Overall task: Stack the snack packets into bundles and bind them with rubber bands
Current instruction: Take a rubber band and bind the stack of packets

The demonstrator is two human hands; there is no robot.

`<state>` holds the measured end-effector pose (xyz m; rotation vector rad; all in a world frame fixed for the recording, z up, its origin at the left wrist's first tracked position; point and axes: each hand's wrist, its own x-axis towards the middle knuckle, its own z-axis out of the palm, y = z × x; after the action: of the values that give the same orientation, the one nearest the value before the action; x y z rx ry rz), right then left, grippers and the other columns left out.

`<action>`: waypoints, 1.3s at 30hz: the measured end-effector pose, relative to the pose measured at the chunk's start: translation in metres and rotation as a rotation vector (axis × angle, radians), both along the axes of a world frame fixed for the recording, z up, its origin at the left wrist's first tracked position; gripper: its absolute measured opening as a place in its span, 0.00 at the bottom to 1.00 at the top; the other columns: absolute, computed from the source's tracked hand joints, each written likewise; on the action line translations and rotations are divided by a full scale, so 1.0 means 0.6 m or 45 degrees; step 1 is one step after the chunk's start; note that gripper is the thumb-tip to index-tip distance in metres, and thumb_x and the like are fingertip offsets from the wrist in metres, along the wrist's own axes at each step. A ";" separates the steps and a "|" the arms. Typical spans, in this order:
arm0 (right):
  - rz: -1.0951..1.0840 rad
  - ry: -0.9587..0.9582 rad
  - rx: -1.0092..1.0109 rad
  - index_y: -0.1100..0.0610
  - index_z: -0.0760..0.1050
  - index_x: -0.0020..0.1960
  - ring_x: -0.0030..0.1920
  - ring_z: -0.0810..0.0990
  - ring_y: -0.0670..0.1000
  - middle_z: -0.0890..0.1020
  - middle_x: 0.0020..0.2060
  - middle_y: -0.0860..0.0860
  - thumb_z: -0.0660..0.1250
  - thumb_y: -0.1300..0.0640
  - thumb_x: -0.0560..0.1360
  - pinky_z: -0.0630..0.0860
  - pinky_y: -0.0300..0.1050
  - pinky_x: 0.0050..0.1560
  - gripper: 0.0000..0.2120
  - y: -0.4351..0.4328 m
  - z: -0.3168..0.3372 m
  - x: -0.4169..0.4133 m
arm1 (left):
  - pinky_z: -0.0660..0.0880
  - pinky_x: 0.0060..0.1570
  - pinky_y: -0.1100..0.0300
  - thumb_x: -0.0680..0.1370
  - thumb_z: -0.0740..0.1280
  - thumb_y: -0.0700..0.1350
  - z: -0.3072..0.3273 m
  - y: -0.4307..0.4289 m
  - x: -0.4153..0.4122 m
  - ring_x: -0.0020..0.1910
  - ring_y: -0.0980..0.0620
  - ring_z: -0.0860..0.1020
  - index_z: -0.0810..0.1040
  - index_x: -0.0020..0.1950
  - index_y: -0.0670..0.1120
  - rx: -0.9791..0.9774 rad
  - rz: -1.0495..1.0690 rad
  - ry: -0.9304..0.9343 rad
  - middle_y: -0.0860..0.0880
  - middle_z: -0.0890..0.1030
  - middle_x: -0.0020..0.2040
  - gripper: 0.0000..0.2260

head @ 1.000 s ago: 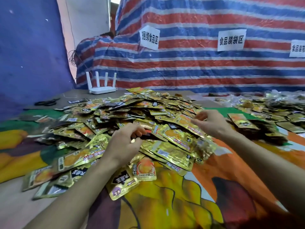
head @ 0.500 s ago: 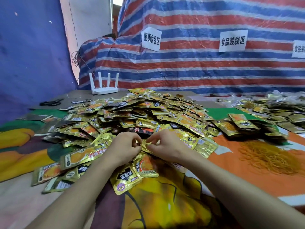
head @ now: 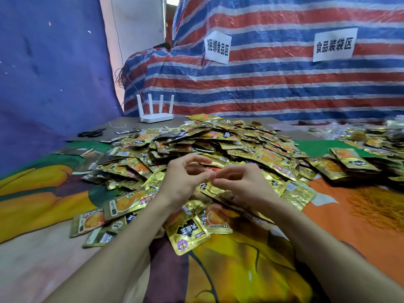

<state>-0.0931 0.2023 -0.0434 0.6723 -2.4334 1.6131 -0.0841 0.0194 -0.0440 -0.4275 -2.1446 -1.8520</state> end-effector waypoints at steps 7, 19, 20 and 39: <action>0.004 -0.132 0.147 0.58 0.85 0.42 0.33 0.80 0.48 0.85 0.35 0.57 0.76 0.59 0.73 0.74 0.39 0.33 0.03 0.040 0.019 0.019 | 0.80 0.40 0.61 0.73 0.77 0.39 -0.009 0.002 -0.002 0.41 0.52 0.85 0.84 0.49 0.48 -0.159 -0.148 0.104 0.48 0.86 0.42 0.08; -0.216 -0.296 0.947 0.51 0.86 0.38 0.31 0.79 0.41 0.85 0.31 0.48 0.79 0.62 0.66 0.73 0.35 0.31 0.06 0.171 0.072 0.081 | 0.69 0.69 0.43 0.60 0.61 0.84 0.048 -0.007 0.058 0.76 0.39 0.64 0.52 0.82 0.46 -1.843 0.268 -0.571 0.41 0.60 0.79 0.62; -0.201 -0.321 1.051 0.50 0.87 0.40 0.32 0.80 0.42 0.85 0.32 0.47 0.79 0.61 0.66 0.73 0.36 0.32 0.07 0.167 0.074 0.086 | 0.67 0.72 0.42 0.59 0.61 0.84 0.047 -0.008 0.065 0.77 0.38 0.61 0.46 0.82 0.44 -1.864 0.307 -0.702 0.38 0.56 0.80 0.66; -0.290 0.065 1.505 0.56 0.71 0.37 0.31 0.71 0.51 0.73 0.31 0.51 0.73 0.43 0.71 0.65 0.43 0.28 0.19 0.007 0.046 0.044 | 0.68 0.65 0.47 0.77 0.66 0.46 0.025 -0.058 0.090 0.70 0.39 0.67 0.69 0.71 0.42 -1.721 0.760 -0.587 0.39 0.67 0.71 0.24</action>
<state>-0.0667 0.2065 -0.0158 0.4700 -3.0802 -0.0654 -0.0300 -0.0155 -0.0292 0.4437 -3.0568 0.0035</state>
